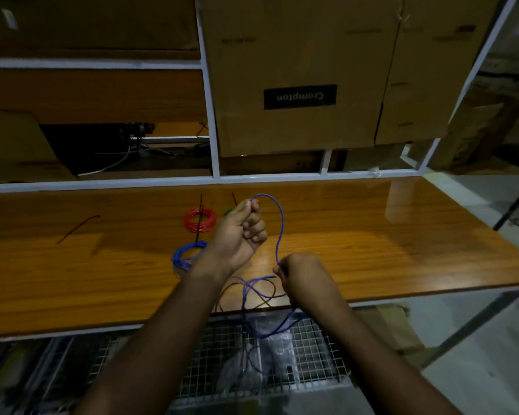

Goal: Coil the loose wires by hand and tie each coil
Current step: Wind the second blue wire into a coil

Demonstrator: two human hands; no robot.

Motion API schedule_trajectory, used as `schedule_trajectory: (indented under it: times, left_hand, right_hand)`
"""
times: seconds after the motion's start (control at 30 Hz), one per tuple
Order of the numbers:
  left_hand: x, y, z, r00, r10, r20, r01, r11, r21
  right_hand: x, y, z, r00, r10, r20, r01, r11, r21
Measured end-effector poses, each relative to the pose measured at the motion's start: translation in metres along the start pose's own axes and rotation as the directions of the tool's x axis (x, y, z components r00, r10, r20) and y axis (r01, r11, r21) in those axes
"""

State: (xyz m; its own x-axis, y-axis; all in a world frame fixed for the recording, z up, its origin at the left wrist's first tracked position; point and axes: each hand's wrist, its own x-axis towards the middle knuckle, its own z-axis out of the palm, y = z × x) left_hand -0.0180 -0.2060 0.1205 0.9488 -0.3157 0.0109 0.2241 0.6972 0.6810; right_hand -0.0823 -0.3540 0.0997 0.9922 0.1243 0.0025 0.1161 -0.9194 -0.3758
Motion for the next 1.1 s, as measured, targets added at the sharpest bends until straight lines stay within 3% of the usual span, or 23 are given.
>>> schedule_trajectory:
  times: [0.1,0.17,0.23,0.33,0.4,0.47,0.5,0.6,0.7,0.73,0.8,0.9,0.97,1.1]
  left_hand:
    - [-0.003,-0.004,0.011,0.999,0.017,-0.030,-0.015,0.998,0.058]
    - [-0.005,-0.009,0.021,0.998,0.026,-0.052,-0.019,0.991,0.129]
    - [-0.004,-0.015,0.030,0.995,0.041,-0.090,-0.021,0.977,0.213]
    - [-0.004,-0.014,0.038,0.984,0.082,-0.156,-0.042,0.970,0.241]
    - [-0.005,-0.011,0.040,0.973,0.118,-0.198,-0.063,0.963,0.262]
    - [-0.005,-0.008,0.040,0.960,0.153,-0.236,-0.070,0.943,0.324]
    - [-0.004,-0.008,0.039,0.957,0.163,-0.240,-0.071,0.934,0.350]
    - [-0.002,-0.008,0.037,0.959,0.163,-0.233,-0.070,0.930,0.361]
    - [-0.003,-0.007,0.035,0.970,0.133,-0.205,-0.061,0.943,0.326]
    - [-0.004,-0.007,0.035,0.976,0.119,-0.184,-0.056,0.948,0.314]
    - [-0.005,-0.006,0.037,0.985,0.091,-0.144,-0.045,0.955,0.294]
    - [-0.005,-0.004,0.041,0.994,0.055,-0.096,-0.029,0.966,0.259]
    - [-0.005,-0.003,0.044,0.996,0.049,-0.075,-0.030,0.971,0.238]
    - [-0.004,-0.006,0.052,0.996,0.043,-0.080,-0.031,0.988,0.149]
  right_hand:
    - [-0.014,-0.020,-0.031,0.981,-0.081,0.175,0.127,0.954,-0.271]
    - [-0.021,-0.027,-0.049,0.930,-0.146,0.337,0.257,0.915,-0.311]
    - [-0.021,-0.029,-0.064,0.889,-0.219,0.403,0.342,0.902,-0.263]
    - [-0.007,-0.016,-0.077,0.921,-0.332,0.206,0.349,0.935,-0.057]
    - [-0.001,-0.002,-0.079,0.948,-0.312,0.060,0.293,0.931,0.218]
    - [0.000,0.007,-0.074,0.959,-0.283,-0.021,0.235,0.747,0.622]
    - [0.001,0.010,-0.070,0.967,-0.243,-0.076,0.222,0.656,0.721]
    - [0.008,0.020,-0.057,0.975,-0.066,-0.214,0.211,0.597,0.774]
    - [0.015,0.028,-0.051,0.949,0.167,-0.267,0.134,0.554,0.822]
    - [0.017,0.032,-0.049,0.934,0.217,-0.285,0.112,0.579,0.807]
    - [0.020,0.039,-0.046,0.906,0.250,-0.343,0.044,0.747,0.663]
    - [0.018,0.039,-0.047,0.955,0.156,-0.252,-0.079,0.954,0.291]
    - [0.011,0.031,-0.049,0.989,0.068,-0.131,-0.057,0.995,0.084]
    - [-0.011,0.005,-0.057,0.988,-0.105,-0.111,0.083,0.979,-0.184]
